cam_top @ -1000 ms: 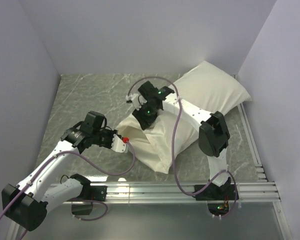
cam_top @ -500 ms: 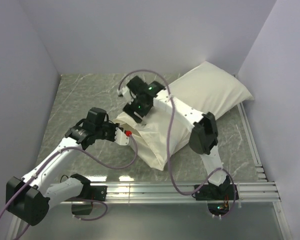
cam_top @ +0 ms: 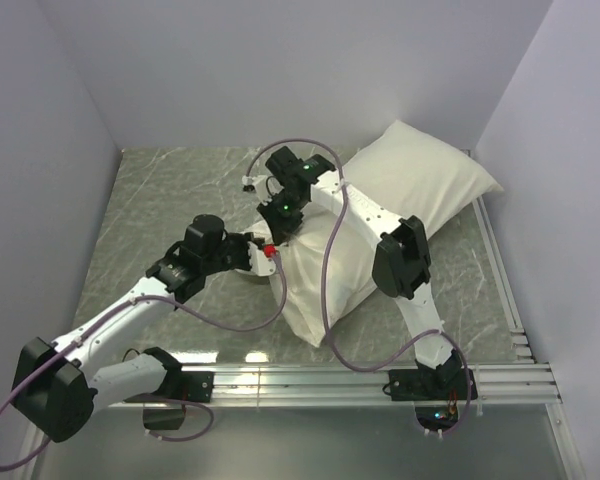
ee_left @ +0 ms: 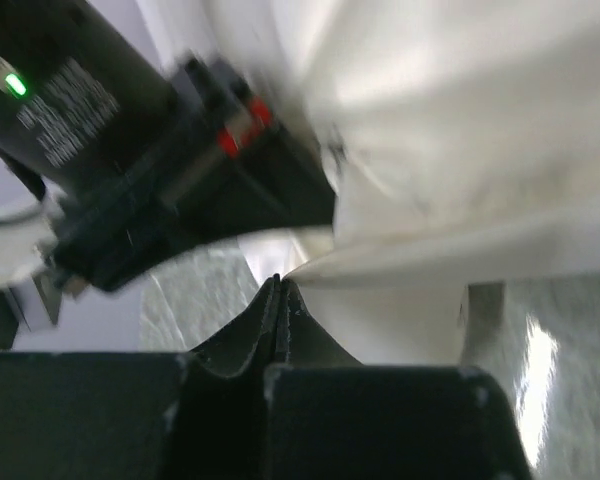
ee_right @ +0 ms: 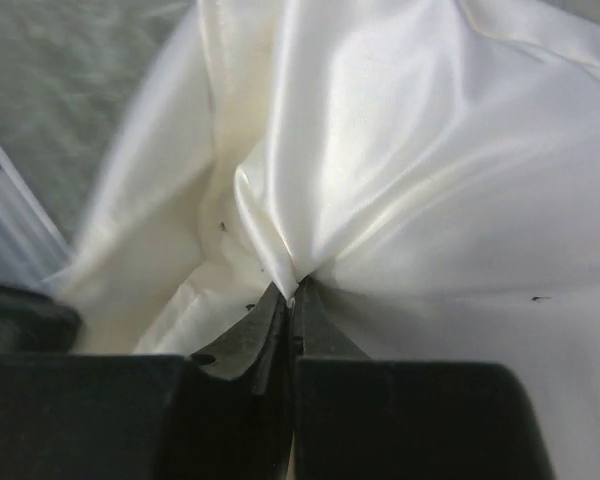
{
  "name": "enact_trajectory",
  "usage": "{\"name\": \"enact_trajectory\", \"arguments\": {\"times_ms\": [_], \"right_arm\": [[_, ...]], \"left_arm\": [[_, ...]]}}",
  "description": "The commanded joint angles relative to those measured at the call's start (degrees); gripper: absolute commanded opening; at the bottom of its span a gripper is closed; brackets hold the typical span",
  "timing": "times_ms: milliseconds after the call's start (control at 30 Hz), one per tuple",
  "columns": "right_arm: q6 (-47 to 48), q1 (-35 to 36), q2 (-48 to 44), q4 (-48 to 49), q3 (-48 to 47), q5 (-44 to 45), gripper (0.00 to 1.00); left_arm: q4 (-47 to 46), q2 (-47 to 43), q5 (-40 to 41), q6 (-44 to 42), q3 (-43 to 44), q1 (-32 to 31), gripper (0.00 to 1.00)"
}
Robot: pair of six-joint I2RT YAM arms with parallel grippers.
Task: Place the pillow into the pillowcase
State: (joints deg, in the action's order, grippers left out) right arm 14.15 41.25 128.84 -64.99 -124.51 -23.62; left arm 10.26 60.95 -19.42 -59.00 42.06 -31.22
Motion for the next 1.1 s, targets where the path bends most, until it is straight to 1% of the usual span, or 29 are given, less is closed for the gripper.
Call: {"name": "enact_trajectory", "arguments": {"times_ms": [0,33,100,133,167,200,233,267,333,367,433,467,533,567,600,633,667,700,733,767,800,833,867,900,933,967,1000,1033,1067], "right_arm": [[-2.81,0.59,-2.26,-2.87,-2.32,-16.97,0.0],[-3.25,-0.12,-3.14,-1.21,-1.62,-18.82,0.0],[-3.52,-1.96,-5.34,-0.66,-1.53,-17.26,0.0],[-3.43,-2.75,-5.96,-1.1,-1.79,-15.77,0.08],[-3.17,-3.54,-7.53,-1.45,-1.53,-13.67,0.41],[-3.43,-4.68,-8.76,-1.37,-0.92,-13.13,0.56],[-3.43,-6.61,-11.47,-1.28,1.18,-12.43,0.67],[-3.6,-7.76,-12.89,-1.19,2.5,-12.33,0.72],[-3.69,-10.21,-15.97,-0.67,7.23,-12.59,0.72],[-3.69,-10.75,-19.03,-0.49,8.91,-12.59,0.67],[-2.47,-11.02,-21.77,-1.27,12.88,-13.12,0.6],[-1.77,-10.76,-23.61,-2.06,13.84,-13.99,0.54],[-0.27,-10.84,-25.38,-3.64,16.74,-17.85,0.5],[-0.27,-10.76,-27.82,-3.22,18.49,-18.56,0.49],[-0.7,-10.67,-29.59,-2.08,23.65,-19.09,0.49],[-1.05,-10.76,-31.52,1.15,26.66,-18.49,0.5],[-1.23,-10.5,-35.28,3.1,29.64,-17.35,0.52],[-1.41,-10.23,-37.06,4.77,32.28,-16.3,0.54],[-1.23,-9.88,-38.47,6.18,35.62,-14.72,0.56],[-0.88,-9.53,-40.4,6.37,36.52,-13.66,0.6],[-0.01,-7.96,-40.94,6.37,36.88,-12.61,0.63],[0.78,-6.99,-41.38,6.02,36.79,-9.98,0.65],[1.66,-5.67,-41.73,5.84,36.53,-8.48,0.65],[3.15,-3.66,-42.17,6.1,36.44,-6.72,0.65],[3.42,0.54,-42.78,8.45,37.83,-4.27,0.65],[4.12,3.45,-43.57,9.78,38.89,0.8,0.65],[4.3,6.0,-43.67,10.93,41.25,3.55,0.65],[4.3,10.64,-43.32,13.38,42.32,7.32,0.66],[3.87,12.69,-42.88,14.44,43.2,9.97,0.67]], "left_arm": [[-15.69,0.22,0.61,8.2,-0.93,-2.52,0.0],[-17.19,0.4,0.61,8.29,-1.1,-3.14,0.0],[-16.78,1.97,0.87,7.5,-0.85,-3.67,0.0],[-16.24,2.68,1.22,7.15,-0.58,-3.93,0.0],[-15.8,3.29,1.66,7.41,-0.32,-3.85,0.0],[-14.75,3.82,2.19,7.67,-0.05,-3.85,0.0],[-13.09,4.7,2.11,8.02,0.04,-3.85,0.0],[-12.47,4.88,2.02,8.46,-0.14,-3.85,0.0],[-12.81,4.71,1.41,9.86,-0.93,-3.85,0.0],[-12.29,4.79,0.88,11.0,-1.45,-3.85,0.0],[-10.8,5.58,-0.61,12.06,-1.37,-3.76,0.0],[-8.44,6.02,-0.97,13.29,-0.67,-3.84,0.01],[-6.23,6.46,-2.37,14.7,0.38,-2.8,0.02],[-4.83,6.2,-3.33,17.23,1.08,-1.83,0.06],[-3.86,5.07,-4.74,18.21,1.44,-0.78,0.09],[-2.8,4.27,-6.06,18.92,1.79,1.49,0.15],[-0.88,3.4,-9.2,20.84,2.49,2.91,0.26],[0.1,2.34,-11.32,21.99,2.84,4.75,0.32],[1.94,0.42,-13.43,22.96,4.07,8.16,0.39],[3.7,-0.38,-17.28,23.66,4.6,9.5,0.54],[8.5,-1.87,-18.97,23.41,5.3,10.82,0.59],[10.63,-2.76,-20.82,22.8,5.92,13.36,0.62],[12.31,-3.81,-22.05,22.1,6.53,14.6,0.66],[14.24,-4.78,-24.07,22.0,6.54,15.92,0.67],[17.3,-6.61,-24.78,21.57,6.37,18.63,0.67],[19.51,-7.41,-25.66,19.73,6.19,19.96,0.67],[20.93,-8.99,-26.89,19.02,5.93,21.45,0.68],[21.55,-9.61,-27.07,19.88,5.05,24.43,0.7],[20.77,-10.23,-26.9,21.37,4.61,25.85,0.71]]}}
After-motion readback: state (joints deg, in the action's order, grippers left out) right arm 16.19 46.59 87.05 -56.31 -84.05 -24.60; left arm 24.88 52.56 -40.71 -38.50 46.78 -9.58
